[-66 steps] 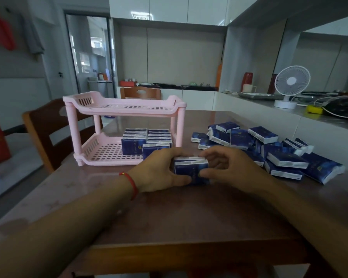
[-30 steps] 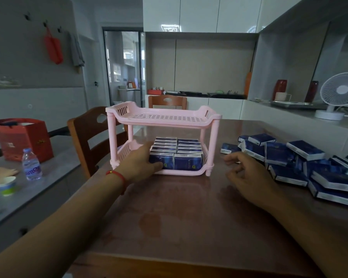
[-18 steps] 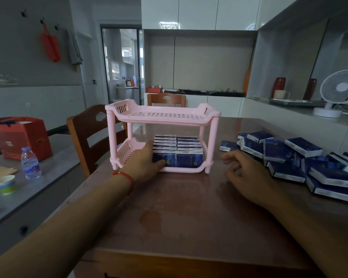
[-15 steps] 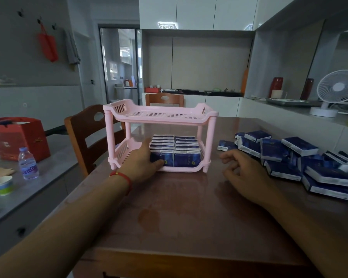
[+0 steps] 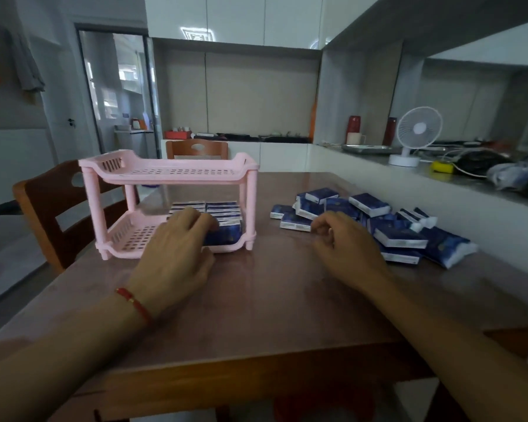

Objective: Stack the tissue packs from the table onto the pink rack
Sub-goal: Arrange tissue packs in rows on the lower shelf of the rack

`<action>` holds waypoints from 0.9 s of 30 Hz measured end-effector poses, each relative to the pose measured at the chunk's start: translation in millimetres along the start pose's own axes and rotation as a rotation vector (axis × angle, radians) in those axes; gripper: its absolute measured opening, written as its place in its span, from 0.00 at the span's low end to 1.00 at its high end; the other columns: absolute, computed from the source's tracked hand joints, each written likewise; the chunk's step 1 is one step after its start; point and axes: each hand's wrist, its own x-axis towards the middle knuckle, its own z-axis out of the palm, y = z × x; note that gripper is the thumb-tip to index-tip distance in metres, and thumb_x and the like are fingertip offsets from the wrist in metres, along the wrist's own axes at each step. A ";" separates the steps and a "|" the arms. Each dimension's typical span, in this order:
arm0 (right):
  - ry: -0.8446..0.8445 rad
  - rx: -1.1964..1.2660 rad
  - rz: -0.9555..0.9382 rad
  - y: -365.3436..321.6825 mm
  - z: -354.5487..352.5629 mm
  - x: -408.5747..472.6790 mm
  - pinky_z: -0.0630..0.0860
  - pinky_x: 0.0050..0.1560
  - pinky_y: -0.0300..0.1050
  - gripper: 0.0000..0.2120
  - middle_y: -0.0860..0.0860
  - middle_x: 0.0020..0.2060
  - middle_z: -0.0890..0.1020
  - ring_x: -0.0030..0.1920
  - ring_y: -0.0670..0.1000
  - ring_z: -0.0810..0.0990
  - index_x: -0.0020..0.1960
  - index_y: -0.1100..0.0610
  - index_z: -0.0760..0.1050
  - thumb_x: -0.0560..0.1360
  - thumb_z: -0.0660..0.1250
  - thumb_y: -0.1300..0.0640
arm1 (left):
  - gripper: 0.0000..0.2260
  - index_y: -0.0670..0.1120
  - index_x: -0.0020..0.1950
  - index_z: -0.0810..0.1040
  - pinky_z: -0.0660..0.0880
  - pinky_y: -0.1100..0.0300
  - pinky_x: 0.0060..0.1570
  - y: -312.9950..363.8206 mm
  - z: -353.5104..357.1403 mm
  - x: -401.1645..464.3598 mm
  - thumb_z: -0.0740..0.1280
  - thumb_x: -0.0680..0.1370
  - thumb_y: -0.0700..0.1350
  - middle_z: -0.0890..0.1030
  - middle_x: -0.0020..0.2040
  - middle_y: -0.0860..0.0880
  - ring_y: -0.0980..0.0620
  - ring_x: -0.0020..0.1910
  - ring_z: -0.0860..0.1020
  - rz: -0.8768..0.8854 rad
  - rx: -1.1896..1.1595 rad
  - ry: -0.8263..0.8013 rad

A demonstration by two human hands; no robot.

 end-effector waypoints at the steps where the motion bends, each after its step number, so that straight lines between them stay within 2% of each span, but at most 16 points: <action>1: 0.013 -0.019 0.015 9.7 -7.6 -5.5 0.78 0.51 0.44 0.11 0.44 0.51 0.76 0.48 0.43 0.76 0.59 0.49 0.75 0.77 0.68 0.56 | 0.18 0.47 0.58 0.75 0.77 0.50 0.51 13.0 2.0 1.7 0.72 0.70 0.42 0.75 0.55 0.47 0.47 0.52 0.75 0.048 -0.054 -0.017; 5: 0.122 -0.108 0.104 52.1 -39.2 -25.7 0.74 0.46 0.44 0.10 0.45 0.50 0.76 0.48 0.46 0.76 0.56 0.50 0.76 0.75 0.69 0.56 | 0.17 0.48 0.58 0.76 0.75 0.52 0.58 65.3 22.6 19.6 0.71 0.71 0.41 0.75 0.56 0.49 0.48 0.56 0.74 0.174 -0.246 -0.049; 8: 0.178 -0.268 0.189 83.6 -56.7 -30.2 0.76 0.53 0.52 0.12 0.51 0.55 0.77 0.57 0.54 0.75 0.58 0.52 0.76 0.75 0.69 0.52 | 0.15 0.50 0.59 0.75 0.76 0.50 0.56 102.1 45.0 41.6 0.69 0.72 0.44 0.75 0.57 0.50 0.49 0.56 0.74 0.239 -0.289 -0.100; 11: 0.040 -0.447 0.279 102.7 -59.8 -28.5 0.67 0.65 0.57 0.23 0.52 0.68 0.72 0.68 0.58 0.66 0.70 0.46 0.71 0.77 0.63 0.41 | 0.15 0.50 0.60 0.74 0.75 0.49 0.53 135.4 62.6 65.7 0.67 0.73 0.46 0.75 0.57 0.49 0.47 0.56 0.74 0.296 -0.259 -0.120; 13: -0.064 -0.525 0.290 108.1 -54.2 -28.6 0.62 0.66 0.59 0.26 0.49 0.73 0.68 0.71 0.57 0.61 0.75 0.40 0.64 0.78 0.58 0.36 | 0.15 0.49 0.60 0.74 0.74 0.50 0.54 152.5 71.1 78.7 0.67 0.74 0.45 0.74 0.58 0.48 0.47 0.56 0.73 0.301 -0.268 -0.138; 15: -0.067 -0.535 0.268 111.1 -50.6 -29.3 0.60 0.65 0.58 0.27 0.48 0.72 0.68 0.71 0.55 0.61 0.75 0.40 0.62 0.78 0.57 0.37 | 0.14 0.47 0.60 0.74 0.74 0.49 0.54 162.9 81.5 85.6 0.67 0.74 0.44 0.74 0.56 0.47 0.46 0.54 0.73 0.300 -0.317 -0.118; 17: -0.031 -0.521 0.229 111.5 -51.3 -31.1 0.60 0.63 0.56 0.25 0.48 0.70 0.69 0.70 0.53 0.63 0.74 0.40 0.63 0.78 0.59 0.40 | 0.15 0.46 0.59 0.75 0.74 0.50 0.53 166.9 92.8 86.2 0.67 0.73 0.43 0.75 0.55 0.47 0.46 0.53 0.73 0.281 -0.379 -0.085; 20: 0.004 -0.479 0.175 115.4 -52.4 -33.0 0.62 0.60 0.55 0.23 0.47 0.67 0.70 0.67 0.52 0.66 0.73 0.40 0.66 0.78 0.64 0.45 | 0.16 0.48 0.61 0.75 0.73 0.54 0.55 163.3 104.3 85.8 0.69 0.73 0.43 0.74 0.58 0.48 0.49 0.56 0.72 0.193 -0.492 -0.125; 24: 0.128 -0.303 0.025 116.7 -50.4 -33.6 0.70 0.56 0.52 0.20 0.47 0.60 0.77 0.60 0.53 0.73 0.68 0.45 0.73 0.78 0.68 0.55 | 0.17 0.48 0.61 0.74 0.75 0.53 0.55 154.9 110.7 86.8 0.70 0.73 0.42 0.76 0.56 0.50 0.52 0.54 0.74 0.118 -0.640 -0.118; 25: 0.159 -0.195 -0.005 114.4 -52.2 -34.7 0.72 0.55 0.48 0.19 0.46 0.58 0.79 0.58 0.51 0.75 0.68 0.47 0.73 0.78 0.68 0.55 | 0.18 0.48 0.63 0.74 0.76 0.53 0.55 154.6 111.1 86.8 0.71 0.74 0.43 0.76 0.56 0.50 0.53 0.53 0.75 0.104 -0.678 -0.097; 27: 0.154 0.033 -0.008 107.5 -57.1 -38.0 0.74 0.52 0.38 0.19 0.41 0.57 0.79 0.54 0.40 0.77 0.69 0.46 0.72 0.79 0.68 0.52 | 0.24 0.49 0.69 0.71 0.78 0.55 0.53 154.9 109.8 87.1 0.72 0.74 0.46 0.77 0.59 0.51 0.54 0.53 0.76 0.083 -0.748 -0.102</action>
